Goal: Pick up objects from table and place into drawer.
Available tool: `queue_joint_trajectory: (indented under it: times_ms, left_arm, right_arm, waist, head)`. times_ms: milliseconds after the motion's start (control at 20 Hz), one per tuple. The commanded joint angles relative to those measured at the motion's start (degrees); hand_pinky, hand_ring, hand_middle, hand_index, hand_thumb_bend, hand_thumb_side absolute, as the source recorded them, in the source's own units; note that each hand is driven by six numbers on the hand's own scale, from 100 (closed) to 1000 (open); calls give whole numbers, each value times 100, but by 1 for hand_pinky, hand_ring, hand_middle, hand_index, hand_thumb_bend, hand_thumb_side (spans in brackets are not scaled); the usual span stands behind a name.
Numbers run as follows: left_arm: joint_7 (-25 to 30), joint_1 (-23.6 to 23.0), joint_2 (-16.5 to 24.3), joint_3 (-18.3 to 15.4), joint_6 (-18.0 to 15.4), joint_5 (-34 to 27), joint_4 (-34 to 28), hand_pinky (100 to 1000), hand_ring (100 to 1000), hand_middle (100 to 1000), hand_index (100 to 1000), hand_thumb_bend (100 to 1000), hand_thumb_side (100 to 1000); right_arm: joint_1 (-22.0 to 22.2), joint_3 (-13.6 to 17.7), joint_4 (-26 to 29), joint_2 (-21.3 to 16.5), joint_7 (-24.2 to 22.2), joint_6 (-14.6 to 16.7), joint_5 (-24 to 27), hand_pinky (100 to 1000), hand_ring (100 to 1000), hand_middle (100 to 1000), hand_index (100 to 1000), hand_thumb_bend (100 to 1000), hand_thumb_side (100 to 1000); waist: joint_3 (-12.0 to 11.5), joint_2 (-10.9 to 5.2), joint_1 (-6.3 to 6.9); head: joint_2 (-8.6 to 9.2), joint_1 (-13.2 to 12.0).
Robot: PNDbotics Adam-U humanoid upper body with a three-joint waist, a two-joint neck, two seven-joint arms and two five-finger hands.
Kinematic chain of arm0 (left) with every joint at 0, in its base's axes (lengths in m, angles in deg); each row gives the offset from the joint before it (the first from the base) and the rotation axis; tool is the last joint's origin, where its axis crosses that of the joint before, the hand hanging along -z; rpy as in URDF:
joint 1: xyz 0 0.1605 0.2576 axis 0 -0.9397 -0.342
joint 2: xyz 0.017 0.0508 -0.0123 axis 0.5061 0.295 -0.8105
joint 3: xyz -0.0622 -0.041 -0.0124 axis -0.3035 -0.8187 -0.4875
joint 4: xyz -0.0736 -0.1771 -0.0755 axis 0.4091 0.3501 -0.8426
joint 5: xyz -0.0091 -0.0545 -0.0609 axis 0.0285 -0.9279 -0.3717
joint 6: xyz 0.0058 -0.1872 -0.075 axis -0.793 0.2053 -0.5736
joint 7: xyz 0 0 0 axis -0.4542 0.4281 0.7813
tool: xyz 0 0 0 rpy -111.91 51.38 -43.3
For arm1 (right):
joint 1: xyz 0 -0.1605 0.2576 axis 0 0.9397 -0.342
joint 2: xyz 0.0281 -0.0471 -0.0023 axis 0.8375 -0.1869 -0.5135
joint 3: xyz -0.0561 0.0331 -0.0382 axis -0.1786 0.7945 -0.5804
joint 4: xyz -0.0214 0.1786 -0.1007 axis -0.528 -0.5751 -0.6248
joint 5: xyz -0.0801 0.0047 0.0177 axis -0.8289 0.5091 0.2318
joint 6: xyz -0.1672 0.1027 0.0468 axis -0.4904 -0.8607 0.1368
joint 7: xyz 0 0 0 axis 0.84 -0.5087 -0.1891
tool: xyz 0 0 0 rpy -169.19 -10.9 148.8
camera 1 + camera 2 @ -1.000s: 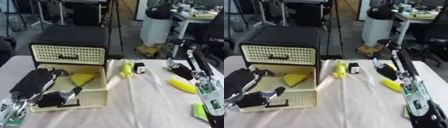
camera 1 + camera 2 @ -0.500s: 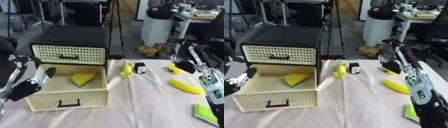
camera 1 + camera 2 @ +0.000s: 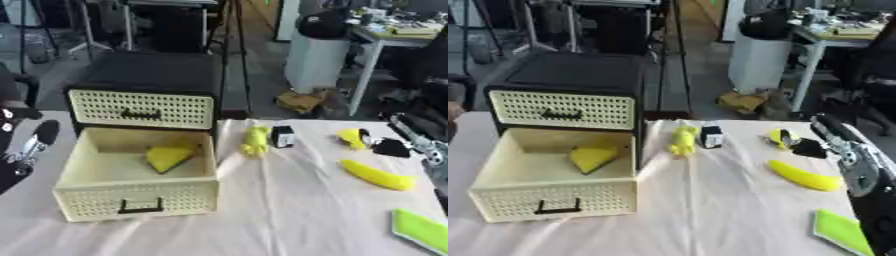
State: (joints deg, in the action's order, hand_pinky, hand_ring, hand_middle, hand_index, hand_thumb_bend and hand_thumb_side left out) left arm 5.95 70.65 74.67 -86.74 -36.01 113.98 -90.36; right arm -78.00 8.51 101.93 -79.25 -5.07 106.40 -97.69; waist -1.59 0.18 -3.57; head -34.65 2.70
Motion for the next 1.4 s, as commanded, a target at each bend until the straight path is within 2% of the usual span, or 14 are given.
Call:
queue_joint_trajectory:
  times_ms: [50,300,350,650,900,1200,1400]
  left_arm:
    - [47,27,135,-87,-32,-31,-39,100,100,100,730,512,1000]
    - [79,-1,101,-118,-40,-27,-53,100,100,100,728,511,1000]
    - [82,-5,96,-120,-42,-28,-56,100,100,100,729,508,1000]
    - [128,-28,76,-133,-51,-11,-66,100,100,100,728,508,1000]
    - [164,-42,65,-135,-59,-1,-73,100,100,100,729,506,1000]
    - [224,-64,57,-134,-76,9,-74,100,100,100,729,504,1000]
    - [250,-66,43,-128,-89,17,-82,100,100,100,729,502,1000]
  right_arm:
    - [-139,74,-274,-290,-40,-21,-224,870,918,856,886,186,496]
    - [-116,60,-628,-310,-117,-40,-312,870,923,867,893,210,517]
    - [-115,59,-681,-309,-125,-45,-312,869,923,867,892,223,499]
    - [-63,24,-865,-310,-216,-10,-252,866,922,869,894,249,558]
    - [-18,-25,-954,-301,-487,82,-239,858,913,868,893,317,589]
    - [10,-57,-1022,-276,-944,152,-280,853,903,867,894,336,606]
    - [-4,-38,-1050,-286,-838,35,-379,850,921,876,898,353,590]
  waist:
    - [-10,-65,17]
    - [-27,-61,16]
    - [-29,-59,17]
    - [-35,-47,15]
    - [-34,-47,13]
    - [-37,-43,16]
    - [-47,-25,22]
  head:
    - [-19,25]
    - [-33,100]
    - [-35,128]
    - [-72,281]
    - [-79,282]
    - [-86,283]
    - [-86,282]
